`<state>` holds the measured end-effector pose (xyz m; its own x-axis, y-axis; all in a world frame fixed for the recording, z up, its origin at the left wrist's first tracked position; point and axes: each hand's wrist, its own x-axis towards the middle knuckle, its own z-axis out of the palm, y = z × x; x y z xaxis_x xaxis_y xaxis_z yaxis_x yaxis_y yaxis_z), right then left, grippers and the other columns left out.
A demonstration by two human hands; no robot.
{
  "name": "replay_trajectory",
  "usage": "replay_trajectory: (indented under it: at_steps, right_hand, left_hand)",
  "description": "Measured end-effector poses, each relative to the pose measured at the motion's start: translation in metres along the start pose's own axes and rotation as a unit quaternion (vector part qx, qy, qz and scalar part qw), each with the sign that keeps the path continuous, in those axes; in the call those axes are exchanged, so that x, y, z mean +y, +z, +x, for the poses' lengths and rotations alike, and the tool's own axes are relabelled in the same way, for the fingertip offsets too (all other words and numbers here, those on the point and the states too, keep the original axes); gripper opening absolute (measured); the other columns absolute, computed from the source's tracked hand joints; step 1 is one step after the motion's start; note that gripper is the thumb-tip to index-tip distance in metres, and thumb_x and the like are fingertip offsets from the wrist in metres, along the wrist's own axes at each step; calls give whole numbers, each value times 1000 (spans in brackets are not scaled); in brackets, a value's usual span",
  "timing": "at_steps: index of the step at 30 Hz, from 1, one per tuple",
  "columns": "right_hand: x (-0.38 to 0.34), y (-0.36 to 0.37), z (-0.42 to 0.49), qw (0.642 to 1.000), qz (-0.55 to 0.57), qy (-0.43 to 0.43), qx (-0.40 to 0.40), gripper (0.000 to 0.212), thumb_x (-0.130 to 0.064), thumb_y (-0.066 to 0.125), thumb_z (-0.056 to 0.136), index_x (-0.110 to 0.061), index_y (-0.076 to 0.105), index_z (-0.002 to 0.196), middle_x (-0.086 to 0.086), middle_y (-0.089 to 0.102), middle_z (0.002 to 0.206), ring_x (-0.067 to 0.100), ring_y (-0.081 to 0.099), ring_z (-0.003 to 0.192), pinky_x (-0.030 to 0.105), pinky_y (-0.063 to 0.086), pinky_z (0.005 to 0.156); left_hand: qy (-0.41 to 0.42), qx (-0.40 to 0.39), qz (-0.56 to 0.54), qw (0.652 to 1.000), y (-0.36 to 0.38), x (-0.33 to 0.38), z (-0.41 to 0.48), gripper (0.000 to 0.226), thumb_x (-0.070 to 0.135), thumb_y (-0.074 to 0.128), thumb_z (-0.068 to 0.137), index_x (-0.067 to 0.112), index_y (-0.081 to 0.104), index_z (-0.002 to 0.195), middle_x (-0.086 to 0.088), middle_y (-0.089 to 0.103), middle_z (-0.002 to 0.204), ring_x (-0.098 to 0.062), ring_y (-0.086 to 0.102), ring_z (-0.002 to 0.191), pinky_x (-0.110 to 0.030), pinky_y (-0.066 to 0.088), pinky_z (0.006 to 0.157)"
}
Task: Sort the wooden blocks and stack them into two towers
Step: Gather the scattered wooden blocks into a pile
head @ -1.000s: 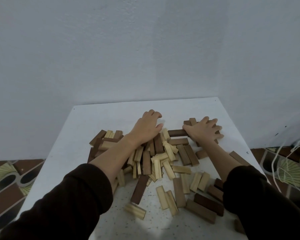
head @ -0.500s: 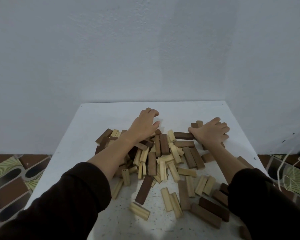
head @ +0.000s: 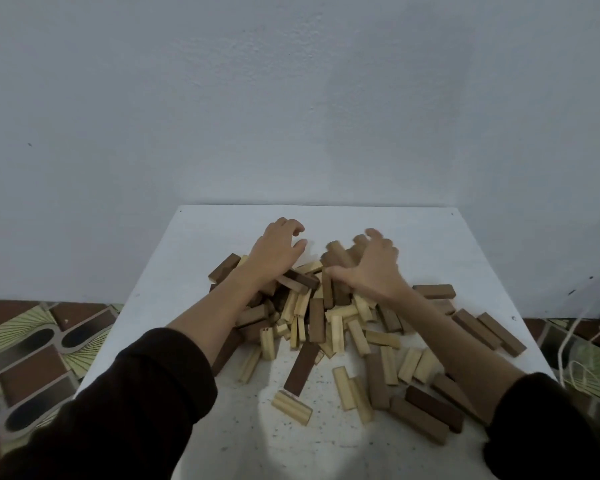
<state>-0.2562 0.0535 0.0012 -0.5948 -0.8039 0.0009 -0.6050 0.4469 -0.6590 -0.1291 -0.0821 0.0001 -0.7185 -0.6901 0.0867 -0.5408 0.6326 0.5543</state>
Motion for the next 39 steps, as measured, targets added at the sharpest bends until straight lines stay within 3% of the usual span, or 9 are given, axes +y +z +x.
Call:
replay_trajectory:
  at_steps: [5, 11, 16, 21, 25, 28, 32, 36, 39]
  right_hand:
    - [-21, 29, -28, 975, -121, -169, -80, 98, -56, 73, 64, -14, 23, 137, 7, 32, 130, 24, 29, 121, 37, 29, 102]
    - [-9, 40, -34, 951, -200, -215, -99, 111, -69, 67, 66, -14, 13, 145, 8, 18, 150, 26, 12, 140, 41, 10, 114]
    - [-10, 32, -35, 966, -150, -178, -114, 120, -73, 61, 66, -13, 0, 150, 7, -2, 158, 23, -7, 146, 48, 0, 118]
    - [14, -2, -37, 990, -75, -115, -42, 98, -66, 57, 78, -12, 14, 148, 9, 17, 155, 25, 14, 143, 44, 14, 116]
    - [62, -35, -47, 996, -87, -11, 34, 77, -42, 66, 83, -7, 31, 142, 13, 32, 147, 29, 29, 134, 39, 26, 108]
    - [95, -55, -61, 981, -158, 108, 17, 69, -34, 66, 83, -12, 33, 140, 12, 30, 144, 32, 28, 131, 43, 29, 104]
    - [123, -60, -73, 952, -245, 181, -25, 60, -33, 56, 87, -13, 31, 138, 14, 28, 142, 34, 27, 129, 47, 28, 104]
    - [131, -55, -72, 958, -216, 184, 31, 44, -28, 41, 99, -4, 32, 134, 19, 35, 134, 35, 34, 121, 42, 35, 95]
    - [129, -61, -68, 960, -218, 170, 49, 41, -21, 43, 97, -1, 31, 131, 21, 38, 128, 35, 36, 117, 39, 37, 90]
  left_hand:
    - [-35, 10, -23, 999, -7, -17, -21, 29, 25, 47, 96, 12, 53, 122, 0, 55, 114, -18, 52, 106, -39, 44, 93]
    - [-32, 11, -26, 999, -9, -27, -42, 31, 22, 47, 96, 10, 52, 124, -3, 53, 122, -18, 50, 110, -32, 40, 95]
    - [-1, 16, -3, 1000, -8, -26, -46, 33, 23, 46, 97, 10, 50, 128, -6, 48, 132, -21, 43, 122, -32, 36, 101]
    - [60, 25, 23, 998, -5, 1, -42, 34, 24, 44, 98, 12, 48, 129, -5, 43, 136, -20, 37, 126, -34, 35, 102]
    - [120, 1, 33, 992, 14, 38, -35, 35, 23, 44, 98, 11, 47, 130, -4, 42, 136, -18, 37, 125, -33, 36, 101]
    - [151, -32, 43, 987, 35, 61, -29, 34, 20, 45, 96, 13, 48, 129, -1, 43, 134, -17, 37, 124, -33, 38, 95]
    - [148, -95, 76, 981, 59, 79, -17, 38, 21, 48, 94, 13, 46, 131, -1, 42, 135, -17, 37, 125, -31, 37, 93]
    - [143, -138, 126, 972, 72, 92, -6, 42, 18, 49, 94, 11, 42, 135, -4, 40, 138, -19, 36, 126, -34, 37, 94]
    - [147, -177, 150, 962, 77, 99, 0, 49, 6, 48, 89, 10, 40, 137, -7, 39, 138, -22, 36, 126, -35, 40, 95]
